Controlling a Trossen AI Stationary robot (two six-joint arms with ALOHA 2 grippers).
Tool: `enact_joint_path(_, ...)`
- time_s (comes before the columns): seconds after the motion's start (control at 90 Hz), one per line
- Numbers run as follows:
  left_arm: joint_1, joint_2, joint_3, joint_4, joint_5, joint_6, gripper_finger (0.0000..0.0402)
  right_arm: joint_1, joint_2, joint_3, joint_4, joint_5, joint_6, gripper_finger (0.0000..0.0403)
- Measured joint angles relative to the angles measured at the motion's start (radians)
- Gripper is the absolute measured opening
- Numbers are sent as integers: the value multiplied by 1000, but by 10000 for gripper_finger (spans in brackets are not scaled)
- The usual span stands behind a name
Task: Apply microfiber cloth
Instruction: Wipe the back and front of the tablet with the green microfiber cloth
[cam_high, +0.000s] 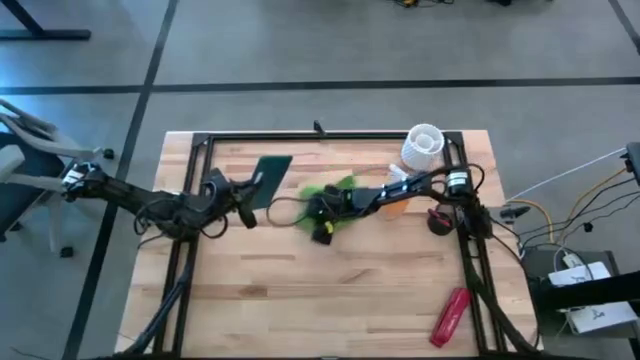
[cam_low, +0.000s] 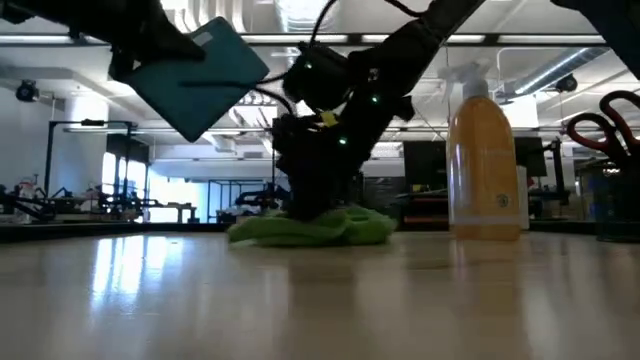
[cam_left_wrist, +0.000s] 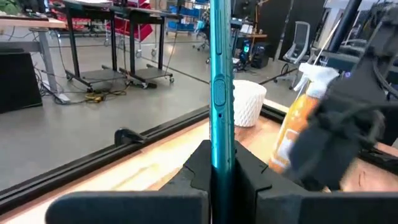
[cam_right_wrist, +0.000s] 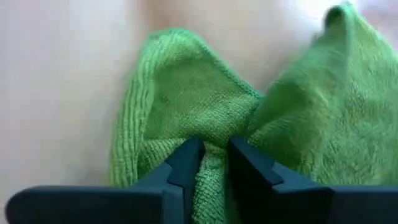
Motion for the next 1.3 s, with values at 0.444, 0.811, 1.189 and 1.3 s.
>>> enact_joint_path(0.444, -2, 182, -2, 27, 51, -100, 10, 175, 39, 232, -42, 107, -140, 5)
enact_joint_path(0.811, 3, 542, -14, 454, 206, -28, 10, 309, -157, 229, -376, 394, -35, 1)
enact_joint_path(1.189, 9, 880, 136, 493, 215, 179, 10, 346, -124, 224, -488, 507, 103, 0)
enact_joint_path(1.3, 7, 897, 202, 285, 198, 187, 10, 346, -117, 219, -504, 503, 138, 0)
